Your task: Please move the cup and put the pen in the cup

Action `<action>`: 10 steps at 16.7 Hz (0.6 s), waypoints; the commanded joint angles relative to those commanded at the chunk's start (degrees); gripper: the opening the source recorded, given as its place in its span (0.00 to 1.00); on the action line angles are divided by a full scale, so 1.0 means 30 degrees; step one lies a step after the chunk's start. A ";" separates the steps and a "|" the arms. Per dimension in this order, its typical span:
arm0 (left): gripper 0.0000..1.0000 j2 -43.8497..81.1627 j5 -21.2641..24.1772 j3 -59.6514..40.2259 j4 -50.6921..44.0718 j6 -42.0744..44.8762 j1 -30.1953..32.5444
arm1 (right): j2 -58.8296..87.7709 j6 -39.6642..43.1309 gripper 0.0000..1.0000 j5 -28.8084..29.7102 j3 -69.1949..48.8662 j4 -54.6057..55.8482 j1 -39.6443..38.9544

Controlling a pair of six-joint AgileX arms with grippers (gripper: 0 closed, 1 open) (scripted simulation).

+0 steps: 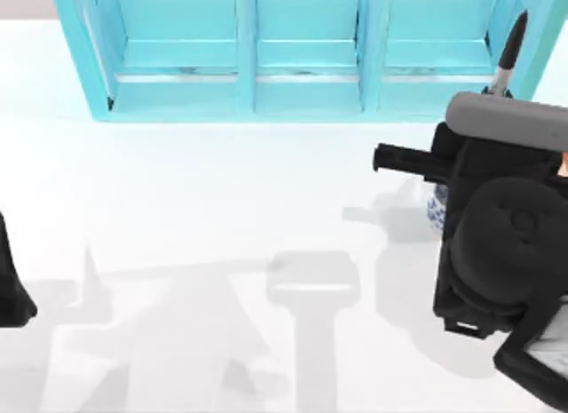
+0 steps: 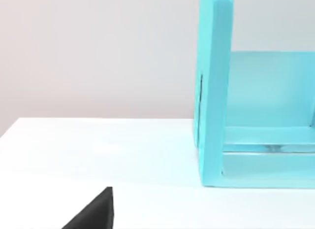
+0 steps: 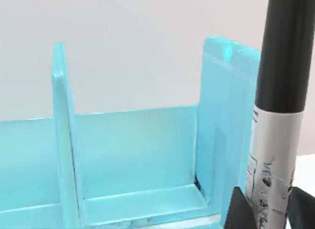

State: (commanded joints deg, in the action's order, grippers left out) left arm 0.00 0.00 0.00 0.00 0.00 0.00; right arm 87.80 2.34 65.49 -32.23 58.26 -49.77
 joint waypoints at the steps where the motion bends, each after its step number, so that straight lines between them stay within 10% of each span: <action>1: 1.00 0.0000 0.0000 0.0000 0.0000 0.0000 0.0000 | 0.0296 -0.0002 0.00 -0.0277 -0.0058 0.0134 0.0229; 10: 1.00 0.0000 0.0000 0.0000 0.0000 0.0000 0.0000 | 0.2232 -0.0209 0.00 -0.2255 -0.0751 0.1395 0.2210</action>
State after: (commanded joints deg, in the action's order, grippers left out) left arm 0.00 0.00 0.00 0.00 0.00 0.00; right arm 94.49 1.71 58.73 -34.48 62.44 -43.14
